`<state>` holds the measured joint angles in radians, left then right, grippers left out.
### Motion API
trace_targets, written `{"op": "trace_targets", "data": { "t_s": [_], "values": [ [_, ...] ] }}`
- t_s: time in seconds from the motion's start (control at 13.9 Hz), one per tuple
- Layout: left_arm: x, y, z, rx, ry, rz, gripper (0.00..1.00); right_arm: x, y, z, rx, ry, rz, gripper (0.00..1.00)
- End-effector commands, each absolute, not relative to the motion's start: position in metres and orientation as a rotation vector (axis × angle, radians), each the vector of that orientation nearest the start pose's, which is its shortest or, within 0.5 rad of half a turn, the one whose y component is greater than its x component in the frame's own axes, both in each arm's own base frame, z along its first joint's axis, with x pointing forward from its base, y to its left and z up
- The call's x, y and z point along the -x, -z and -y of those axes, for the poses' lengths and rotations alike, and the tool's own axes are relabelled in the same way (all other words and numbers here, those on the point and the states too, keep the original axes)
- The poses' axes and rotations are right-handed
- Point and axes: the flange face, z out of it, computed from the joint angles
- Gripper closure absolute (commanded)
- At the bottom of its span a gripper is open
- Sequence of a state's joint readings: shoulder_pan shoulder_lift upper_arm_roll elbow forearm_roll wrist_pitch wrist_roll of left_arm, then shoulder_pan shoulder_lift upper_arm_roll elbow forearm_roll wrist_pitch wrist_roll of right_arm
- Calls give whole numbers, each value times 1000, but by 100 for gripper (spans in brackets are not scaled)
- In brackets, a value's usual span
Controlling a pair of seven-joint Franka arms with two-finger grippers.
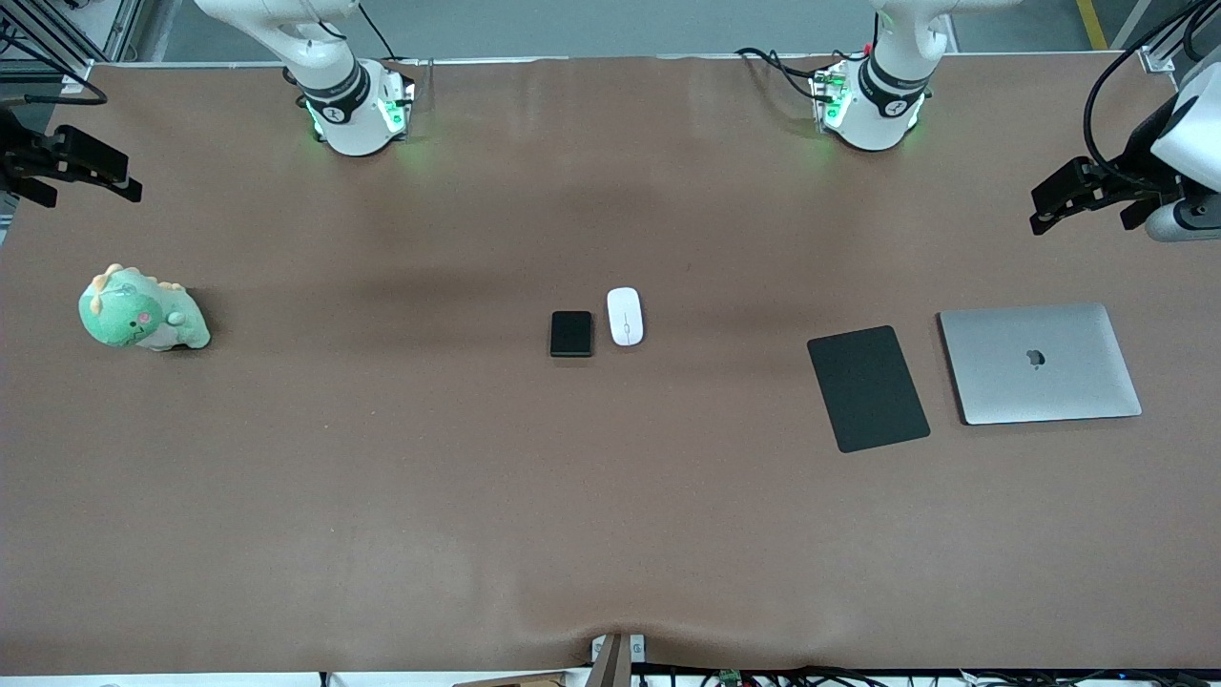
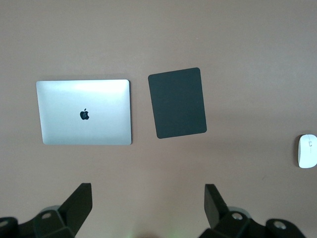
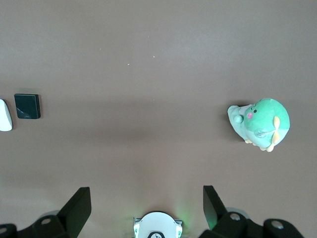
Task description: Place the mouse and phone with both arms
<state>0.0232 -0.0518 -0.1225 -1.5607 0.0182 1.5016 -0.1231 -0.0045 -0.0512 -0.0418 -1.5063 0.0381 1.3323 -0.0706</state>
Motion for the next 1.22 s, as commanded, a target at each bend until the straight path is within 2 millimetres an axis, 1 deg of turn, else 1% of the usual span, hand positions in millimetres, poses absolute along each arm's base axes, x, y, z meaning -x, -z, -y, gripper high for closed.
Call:
{"op": "trace_targets", "data": {
  "t_s": [0.0, 0.14, 0.22, 0.29, 0.43, 0.79, 0.93, 1.15],
  "values": [
    [-529, -655, 52, 3107, -14, 44, 0, -513, -667, 23, 3093, -188, 62, 0],
    [-528, -660, 51, 3115, -1, 36, 0, -513, -666, 23, 3094, -191, 62, 0],
    [-529, -669, 51, 3120, 29, 43, 0, -513, -666, 23, 3092, -191, 62, 0],
    [-529, -673, 51, 3117, 44, 49, 0, -513, -666, 23, 3092, -191, 62, 0],
    [-535, -665, 46, 3117, 20, 46, 0, -514, -666, 23, 3091, -188, 58, 0],
    [-540, -650, 49, 3119, -25, 62, 0, -516, -663, 24, 3084, -199, 55, 0],
    [-542, -644, 53, 3122, -42, 54, 0, -517, -663, 24, 3084, -196, 55, 0],
    [-545, -625, 62, 3121, -90, 34, 0, -521, -657, 24, 3084, -213, 56, 0]
  ]
}}
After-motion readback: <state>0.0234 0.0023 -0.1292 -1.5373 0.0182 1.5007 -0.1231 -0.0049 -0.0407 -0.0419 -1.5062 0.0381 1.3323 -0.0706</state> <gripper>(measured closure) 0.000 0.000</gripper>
